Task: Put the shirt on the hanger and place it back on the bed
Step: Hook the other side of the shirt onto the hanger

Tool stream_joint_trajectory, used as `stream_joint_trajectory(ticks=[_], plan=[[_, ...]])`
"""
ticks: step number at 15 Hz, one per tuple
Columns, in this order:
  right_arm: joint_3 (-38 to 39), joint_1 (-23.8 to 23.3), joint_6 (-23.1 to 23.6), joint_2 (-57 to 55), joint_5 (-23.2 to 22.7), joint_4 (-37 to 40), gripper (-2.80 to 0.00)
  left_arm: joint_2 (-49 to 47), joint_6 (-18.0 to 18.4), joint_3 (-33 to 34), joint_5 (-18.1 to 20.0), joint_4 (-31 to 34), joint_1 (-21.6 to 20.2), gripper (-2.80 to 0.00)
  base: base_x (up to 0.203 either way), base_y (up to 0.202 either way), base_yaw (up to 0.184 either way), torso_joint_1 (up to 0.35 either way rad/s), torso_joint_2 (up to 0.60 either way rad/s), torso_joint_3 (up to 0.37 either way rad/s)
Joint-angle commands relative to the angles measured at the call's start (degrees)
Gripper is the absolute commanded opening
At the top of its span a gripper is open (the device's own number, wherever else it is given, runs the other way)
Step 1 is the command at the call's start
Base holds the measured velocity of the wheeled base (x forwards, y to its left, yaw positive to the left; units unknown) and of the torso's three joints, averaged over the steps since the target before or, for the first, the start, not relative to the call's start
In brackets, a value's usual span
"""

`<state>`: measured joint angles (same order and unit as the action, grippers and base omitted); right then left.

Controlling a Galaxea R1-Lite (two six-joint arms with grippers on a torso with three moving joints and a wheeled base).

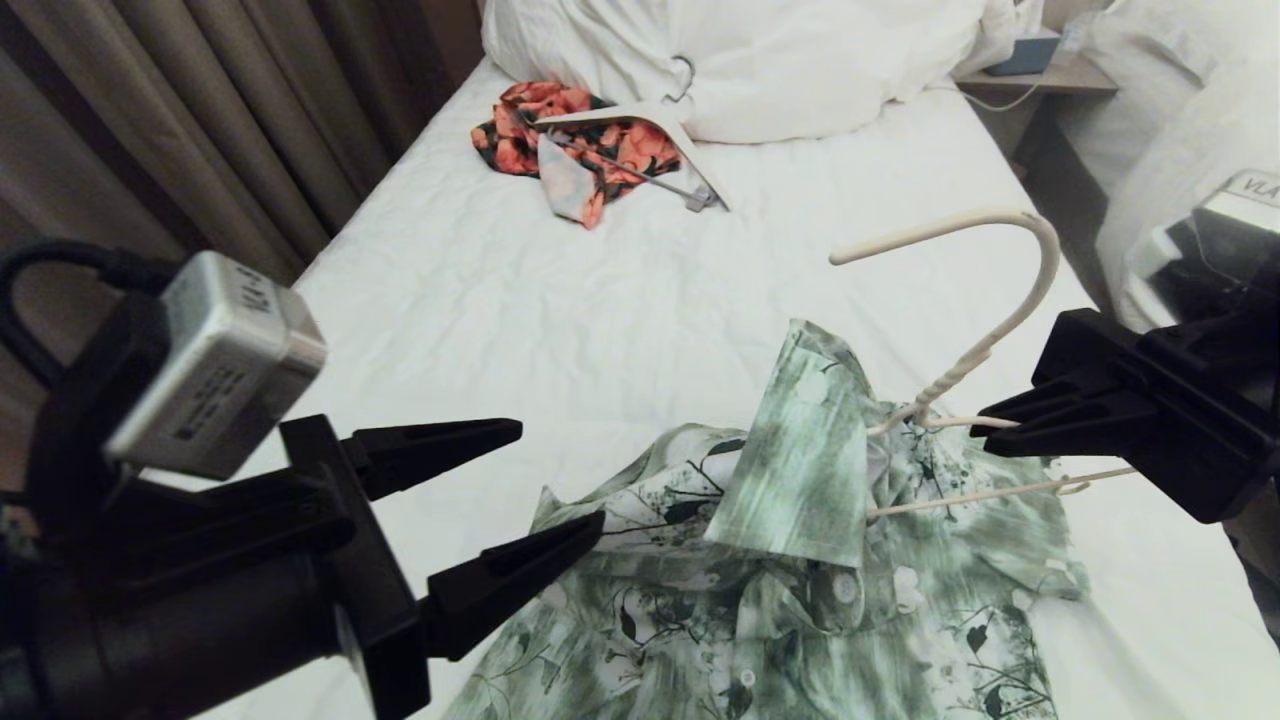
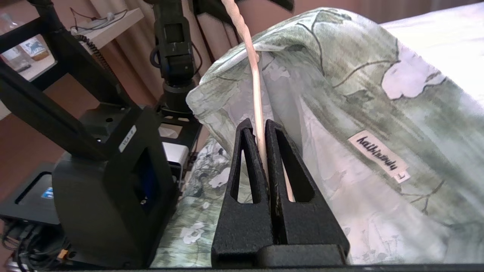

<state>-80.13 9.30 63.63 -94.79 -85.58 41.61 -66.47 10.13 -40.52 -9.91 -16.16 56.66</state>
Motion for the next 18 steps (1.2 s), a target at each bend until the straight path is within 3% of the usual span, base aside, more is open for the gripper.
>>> stream_joint_trajectory(ticks=[1,4,18], plan=[[-1.16,-0.07,0.35,-0.22,-0.47,0.24,-2.80,-6.49,0.05,-1.32,0.62,-1.28,0.26,0.00,0.000,0.000,0.000,0.000,0.00,0.000],[-1.87,0.02,0.35,-0.04,-0.47,0.26,-2.80,-11.91,0.30,-4.31,1.35,-4.40,0.79,0.00,0.000,0.000,0.000,0.000,0.00,0.000],[0.06,0.19,0.53,1.10,-0.55,0.23,-2.80,-20.71,1.12,-11.08,4.55,-4.58,2.93,0.00,0.000,0.000,0.000,0.000,0.00,0.000]])
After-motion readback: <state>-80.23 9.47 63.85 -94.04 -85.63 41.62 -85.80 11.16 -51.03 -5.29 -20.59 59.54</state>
